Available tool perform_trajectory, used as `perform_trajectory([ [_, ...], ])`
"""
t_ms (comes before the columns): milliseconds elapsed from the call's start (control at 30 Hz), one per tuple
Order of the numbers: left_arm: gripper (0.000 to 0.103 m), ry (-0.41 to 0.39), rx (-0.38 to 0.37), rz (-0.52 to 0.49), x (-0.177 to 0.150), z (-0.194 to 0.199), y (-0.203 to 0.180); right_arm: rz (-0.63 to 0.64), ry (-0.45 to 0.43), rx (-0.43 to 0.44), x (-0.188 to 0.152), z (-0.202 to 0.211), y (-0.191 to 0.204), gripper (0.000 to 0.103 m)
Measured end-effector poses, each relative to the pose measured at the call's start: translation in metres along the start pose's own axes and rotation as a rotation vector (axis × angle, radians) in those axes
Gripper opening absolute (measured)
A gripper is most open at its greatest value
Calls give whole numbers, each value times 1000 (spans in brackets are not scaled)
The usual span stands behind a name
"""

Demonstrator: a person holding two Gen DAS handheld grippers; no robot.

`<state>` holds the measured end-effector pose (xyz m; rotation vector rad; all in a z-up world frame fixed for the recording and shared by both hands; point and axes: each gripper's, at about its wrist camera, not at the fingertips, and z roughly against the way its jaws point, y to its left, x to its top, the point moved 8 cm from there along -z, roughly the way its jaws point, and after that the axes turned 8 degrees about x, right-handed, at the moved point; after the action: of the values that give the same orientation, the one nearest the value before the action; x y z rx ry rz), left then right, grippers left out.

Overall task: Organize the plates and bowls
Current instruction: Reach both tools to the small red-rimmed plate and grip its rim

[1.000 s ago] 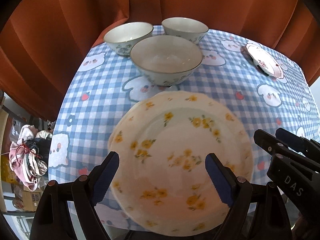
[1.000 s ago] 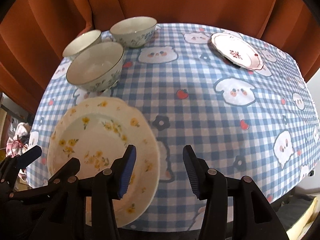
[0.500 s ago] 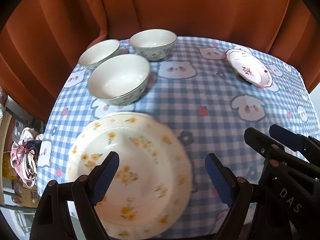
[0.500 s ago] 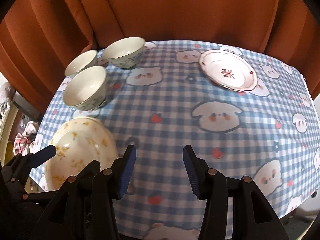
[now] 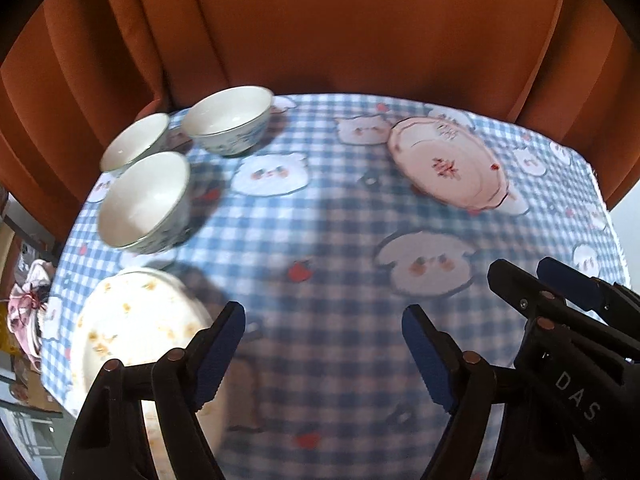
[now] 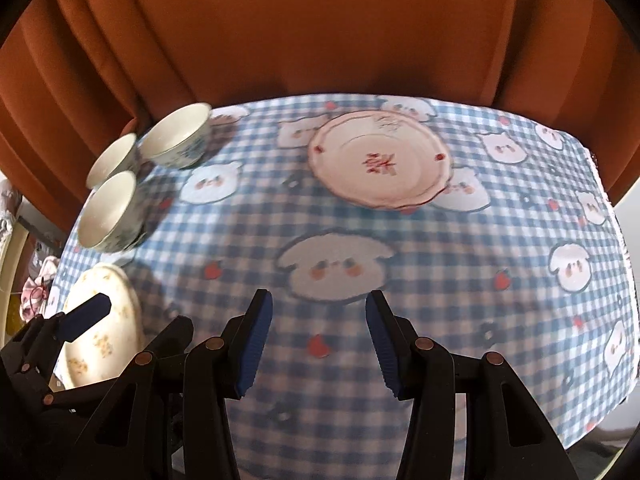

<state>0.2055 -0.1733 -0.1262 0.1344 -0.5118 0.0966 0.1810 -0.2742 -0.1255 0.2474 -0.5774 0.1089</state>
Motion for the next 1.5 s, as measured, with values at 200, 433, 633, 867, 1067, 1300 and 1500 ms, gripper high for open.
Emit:
perform_trajectory([
  [200, 81, -17, 19, 12, 22, -7, -33, -5, -30, -11, 23, 1, -42, 53],
  [433, 81, -5, 35, 32, 45, -24, -57, -5, -34, 3, 48, -12, -75, 53],
  [633, 81, -25, 74, 26, 76, -44, -73, -40, -49, 19, 76, -31, -99, 53],
  [867, 81, -3, 80, 32, 105, -85, -84, -65, -50, 0, 108, -66, -123, 53],
  [1067, 73, 22, 62, 23, 121, -115, -96, -93, -36, -21, 126, -96, -140, 53],
  [1300, 66, 65, 35, 12, 129, -145, -109, -131, -5, -50, 136, -128, -160, 53],
  [1500, 57, 106, 1, 35, 129, -159, -111, -137, 31, -38, 137, -150, -164, 44],
])
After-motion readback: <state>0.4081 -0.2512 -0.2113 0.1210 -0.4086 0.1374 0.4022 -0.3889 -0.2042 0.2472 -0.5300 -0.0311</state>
